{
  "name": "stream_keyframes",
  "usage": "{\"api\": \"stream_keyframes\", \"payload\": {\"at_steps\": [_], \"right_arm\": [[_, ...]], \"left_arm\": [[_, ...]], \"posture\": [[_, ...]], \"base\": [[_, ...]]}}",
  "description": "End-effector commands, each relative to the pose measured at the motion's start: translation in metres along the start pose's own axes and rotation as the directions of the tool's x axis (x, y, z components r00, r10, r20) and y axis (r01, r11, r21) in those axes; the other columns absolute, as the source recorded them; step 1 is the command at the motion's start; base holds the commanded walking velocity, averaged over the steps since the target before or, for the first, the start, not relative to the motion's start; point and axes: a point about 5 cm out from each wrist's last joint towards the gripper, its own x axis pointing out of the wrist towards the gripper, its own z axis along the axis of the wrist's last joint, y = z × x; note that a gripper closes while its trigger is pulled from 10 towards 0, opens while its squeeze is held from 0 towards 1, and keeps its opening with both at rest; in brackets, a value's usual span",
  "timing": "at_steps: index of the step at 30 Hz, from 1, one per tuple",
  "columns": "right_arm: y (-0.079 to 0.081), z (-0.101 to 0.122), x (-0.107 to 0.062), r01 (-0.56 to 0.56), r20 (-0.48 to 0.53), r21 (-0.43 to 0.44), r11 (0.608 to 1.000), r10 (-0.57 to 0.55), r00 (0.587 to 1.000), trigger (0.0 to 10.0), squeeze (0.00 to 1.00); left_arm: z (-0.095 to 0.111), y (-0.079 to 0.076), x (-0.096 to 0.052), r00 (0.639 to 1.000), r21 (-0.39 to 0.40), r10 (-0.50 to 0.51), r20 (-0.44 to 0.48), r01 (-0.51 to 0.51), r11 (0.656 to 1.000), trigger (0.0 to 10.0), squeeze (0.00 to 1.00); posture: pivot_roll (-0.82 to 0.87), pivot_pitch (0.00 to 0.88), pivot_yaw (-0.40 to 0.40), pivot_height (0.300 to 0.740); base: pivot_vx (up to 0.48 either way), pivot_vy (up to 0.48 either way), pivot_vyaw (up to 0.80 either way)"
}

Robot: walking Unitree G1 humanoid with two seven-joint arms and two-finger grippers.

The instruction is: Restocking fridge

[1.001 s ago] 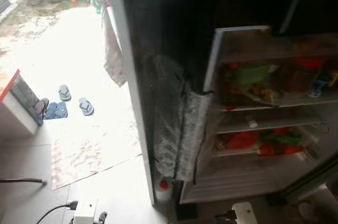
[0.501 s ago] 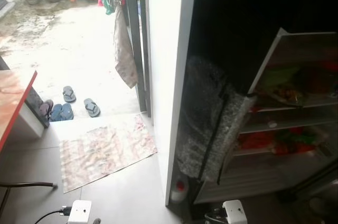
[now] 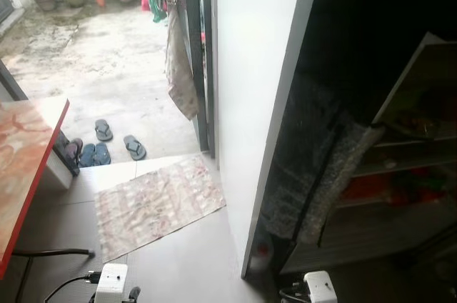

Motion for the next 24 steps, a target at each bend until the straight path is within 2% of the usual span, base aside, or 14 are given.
{"api": "stream_keyframes", "payload": {"at_steps": [1, 11, 17, 24], "right_arm": [[-0.0011, -0.0013, -0.0004, 0.009, -0.007, 0.012, 1.0, -0.009, 1.0, 10.0, 0.0], [-0.0017, -0.0016, -0.0005, 0.008, -0.013, 0.003, 1.0, -0.008, 1.0, 10.0, 0.0], [-0.0018, -0.0014, -0.0004, 0.004, -0.015, -0.001, 1.0, -0.004, 1.0, 10.0, 0.0], [-0.0018, -0.0007, -0.0002, 0.004, -0.014, -0.001, 1.0, -0.004, 1.0, 10.0, 0.0]], "left_arm": [[-0.0013, -0.0025, -0.0007, 1.0, 0.02, -0.009, -0.001, 0.009, 1.0, 10.0, 0.0], [-0.0053, -0.0056, -0.0025, 1.0, 0.009, -0.01, -0.005, 0.01, 1.0, 10.0, 0.0], [-0.001, -0.0039, -0.0015, 1.0, 0.012, -0.006, 0.013, 0.006, 1.0, 10.0, 0.0], [0.0022, -0.0054, -0.0006, 1.0, 0.02, -0.009, 0.022, 0.008, 1.0, 10.0, 0.0]], "posture": [[-0.03, 0.0, 0.037, 0.74], [-0.03, 0.011, 0.032, 0.74], [-0.03, 0.014, 0.032, 0.74], [-0.03, 0.015, 0.032, 0.74]], "base": [[0.0, 0.0, -0.56], [0.0, 0.0, -0.77], [0.0, 0.453, -0.79], [0.0, 0.0, -0.79]]}}
